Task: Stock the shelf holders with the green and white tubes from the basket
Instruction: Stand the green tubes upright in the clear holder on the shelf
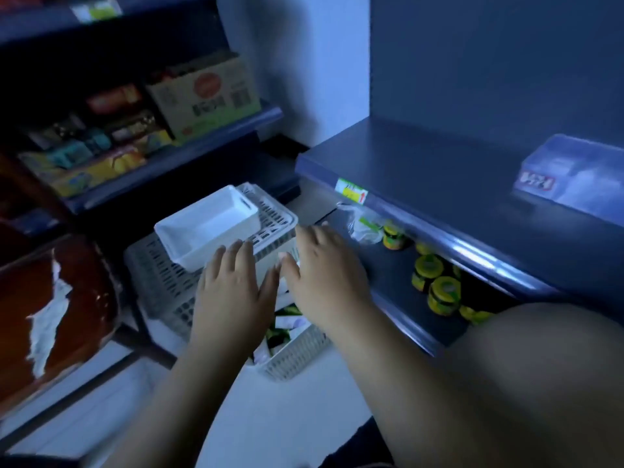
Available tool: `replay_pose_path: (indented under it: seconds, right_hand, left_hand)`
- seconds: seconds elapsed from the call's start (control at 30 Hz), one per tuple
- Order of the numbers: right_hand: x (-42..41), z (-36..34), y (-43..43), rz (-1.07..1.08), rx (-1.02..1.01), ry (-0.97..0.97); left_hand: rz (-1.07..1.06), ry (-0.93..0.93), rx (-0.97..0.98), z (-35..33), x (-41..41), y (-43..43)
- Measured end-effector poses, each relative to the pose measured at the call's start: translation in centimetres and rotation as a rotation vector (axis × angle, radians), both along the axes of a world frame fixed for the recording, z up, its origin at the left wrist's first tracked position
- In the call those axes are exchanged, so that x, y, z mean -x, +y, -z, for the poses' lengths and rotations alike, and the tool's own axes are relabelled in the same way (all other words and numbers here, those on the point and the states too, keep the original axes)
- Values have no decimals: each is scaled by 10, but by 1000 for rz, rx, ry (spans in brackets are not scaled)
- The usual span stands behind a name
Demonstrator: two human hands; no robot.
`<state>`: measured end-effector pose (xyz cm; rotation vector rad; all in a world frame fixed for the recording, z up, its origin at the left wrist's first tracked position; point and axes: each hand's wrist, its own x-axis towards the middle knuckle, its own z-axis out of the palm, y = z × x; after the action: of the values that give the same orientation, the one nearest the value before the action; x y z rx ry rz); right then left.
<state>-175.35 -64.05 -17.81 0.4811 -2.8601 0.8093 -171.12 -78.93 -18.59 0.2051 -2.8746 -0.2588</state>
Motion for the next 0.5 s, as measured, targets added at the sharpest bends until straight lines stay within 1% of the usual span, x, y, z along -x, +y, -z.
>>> replay_pose_path:
  seconds: [0.1, 0.23, 0.37, 0.5]
  right_hand:
    - [15, 43, -16, -79, -116, -206]
    - [33, 87, -24, -15, -194, -437]
    - [51, 121, -40, 22, -226, -573]
    - [79, 150, -63, 58, -190, -669]
  left_hand:
    - [-58, -88, -62, 37, -5, -26]
    - [-145, -260, -214, 91, -5, -46]
    - [-191, -390, -305, 139, 1, -56]
    - [-225, -456, -384, 182, 21, -60]
